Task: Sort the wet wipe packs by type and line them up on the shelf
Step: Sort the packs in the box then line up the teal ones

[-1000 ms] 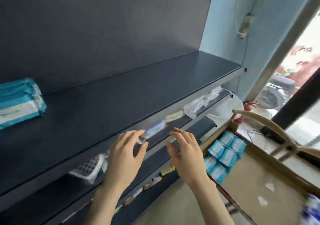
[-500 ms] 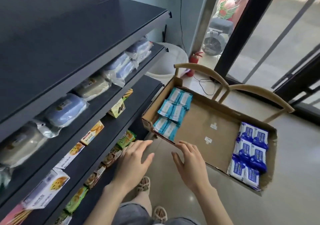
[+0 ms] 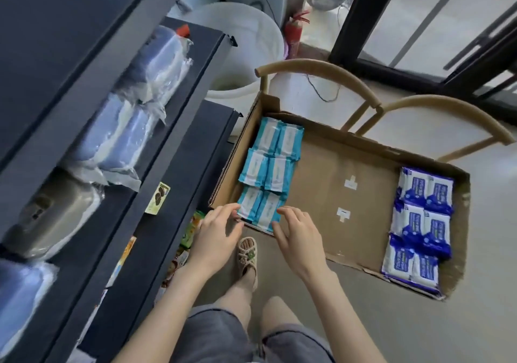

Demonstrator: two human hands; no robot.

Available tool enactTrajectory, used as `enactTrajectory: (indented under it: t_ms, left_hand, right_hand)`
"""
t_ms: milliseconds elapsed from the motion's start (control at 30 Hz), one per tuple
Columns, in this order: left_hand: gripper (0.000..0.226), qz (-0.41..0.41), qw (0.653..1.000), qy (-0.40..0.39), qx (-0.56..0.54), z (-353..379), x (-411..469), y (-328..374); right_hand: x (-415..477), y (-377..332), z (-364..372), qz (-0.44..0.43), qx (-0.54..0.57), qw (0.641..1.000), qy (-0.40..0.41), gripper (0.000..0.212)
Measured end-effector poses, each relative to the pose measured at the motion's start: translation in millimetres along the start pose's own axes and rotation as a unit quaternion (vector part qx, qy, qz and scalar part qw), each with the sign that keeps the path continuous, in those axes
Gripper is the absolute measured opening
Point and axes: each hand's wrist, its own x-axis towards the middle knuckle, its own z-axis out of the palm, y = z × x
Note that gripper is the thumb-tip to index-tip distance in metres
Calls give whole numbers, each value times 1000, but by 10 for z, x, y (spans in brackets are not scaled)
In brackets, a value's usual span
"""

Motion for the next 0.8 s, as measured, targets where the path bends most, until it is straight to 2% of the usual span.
enactTrajectory:
  t_ms: [200,467,633,800]
  left_hand:
    - [37,-42,996,-74,-8,318,976,-390]
    - [38,-146,977,-154,-10,1170,1859,-980]
    - [45,-193,961,-198,9,1637,2162,-1287]
    - [47,-245,947,-201,42,1964,2362,-1547]
  right_hand:
    - [686,257,569,112,31,990,-78,33]
    - [1120,932,1502,257,80,952,-144,34]
    - [1269,1294,2028,347,138,917,-142,48]
    - [1410,1574,2399,399,142,901,-88,54]
